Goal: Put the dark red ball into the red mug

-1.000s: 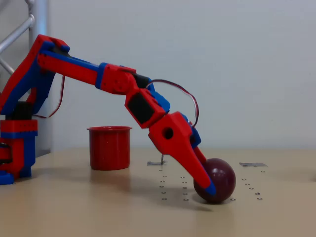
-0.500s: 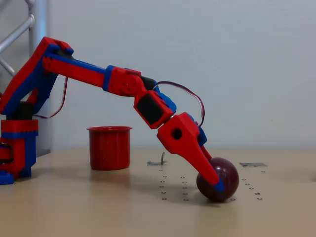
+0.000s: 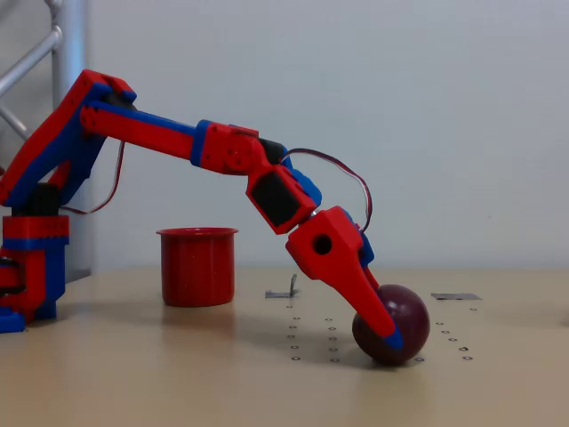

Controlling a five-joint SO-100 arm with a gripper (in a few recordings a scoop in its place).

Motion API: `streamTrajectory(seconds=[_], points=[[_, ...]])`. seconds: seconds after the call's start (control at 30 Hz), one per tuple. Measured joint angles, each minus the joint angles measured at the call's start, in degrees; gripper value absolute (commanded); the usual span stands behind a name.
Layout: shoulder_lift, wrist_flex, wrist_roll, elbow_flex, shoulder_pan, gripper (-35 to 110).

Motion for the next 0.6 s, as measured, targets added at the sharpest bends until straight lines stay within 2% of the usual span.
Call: streamTrajectory(seconds=[0.6], points=[[-1.41,4.66,0.18,-2.29,-0.35,25]])
